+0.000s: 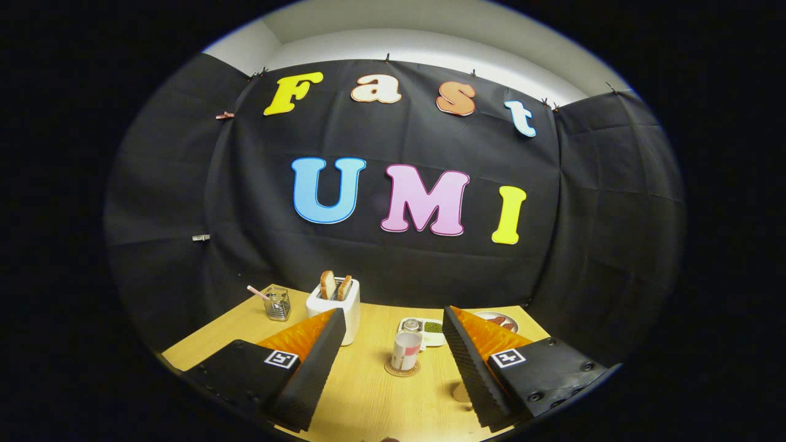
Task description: Take the bottle from table, then pour the juice into the cup, finally place the bottle on the coaster
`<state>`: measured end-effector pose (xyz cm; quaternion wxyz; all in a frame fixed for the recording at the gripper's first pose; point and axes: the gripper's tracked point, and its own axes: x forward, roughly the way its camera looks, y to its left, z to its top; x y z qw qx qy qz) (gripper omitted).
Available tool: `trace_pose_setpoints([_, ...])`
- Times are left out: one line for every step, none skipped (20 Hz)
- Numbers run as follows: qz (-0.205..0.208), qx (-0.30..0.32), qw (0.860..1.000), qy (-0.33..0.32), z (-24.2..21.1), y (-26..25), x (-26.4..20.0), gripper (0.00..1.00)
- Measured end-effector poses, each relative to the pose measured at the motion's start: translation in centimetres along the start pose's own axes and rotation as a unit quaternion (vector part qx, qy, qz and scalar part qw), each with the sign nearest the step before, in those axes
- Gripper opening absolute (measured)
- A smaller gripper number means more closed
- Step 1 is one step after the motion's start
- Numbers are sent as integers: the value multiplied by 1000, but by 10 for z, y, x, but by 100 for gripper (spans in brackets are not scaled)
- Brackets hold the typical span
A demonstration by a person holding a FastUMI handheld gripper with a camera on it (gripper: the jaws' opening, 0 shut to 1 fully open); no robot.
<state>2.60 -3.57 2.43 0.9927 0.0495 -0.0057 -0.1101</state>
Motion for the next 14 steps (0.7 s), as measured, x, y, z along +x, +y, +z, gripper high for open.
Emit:
trace_pose_setpoints([3, 2, 1000, -1, 0, 8, -8, 98])
trace_pose_setpoints([5, 0, 1000, 2, -1, 15, -16, 97])
trace_pose_setpoints([8, 0, 1000, 3, -3, 21, -26, 98])
trace_pose_setpoints([11, 5, 1000, 1, -3, 30, -34, 97])
trace_pose_setpoints([13, 13, 1000, -4, -3, 37, -42, 98])
trace_pose_setpoints([10, 22, 1000, -7, -4, 39, -49, 98])
trace_pose_setpoints([0, 31, 999, -6, -8, 39, -55, 97])
trace_pose_setpoints([-10, 39, 999, -1, -15, 38, -59, 97])
trace_pose_setpoints([-21, 46, 999, 4, -22, 38, -62, 97])
trace_pose_setpoints([-32, 52, 998, 4, -26, 37, -64, 97])
trace_pose_setpoints([-35, 58, 998, 4, -29, 38, -65, 97])
trace_pose_setpoints([-35, 58, 998, 10, -35, 40, -65, 97])
trace_pose_setpoints([-36, 54, 998, 16, -40, 40, -68, 97])
trace_pose_setpoints([-46, 47, 998, 17, -41, 35, -69, 97])
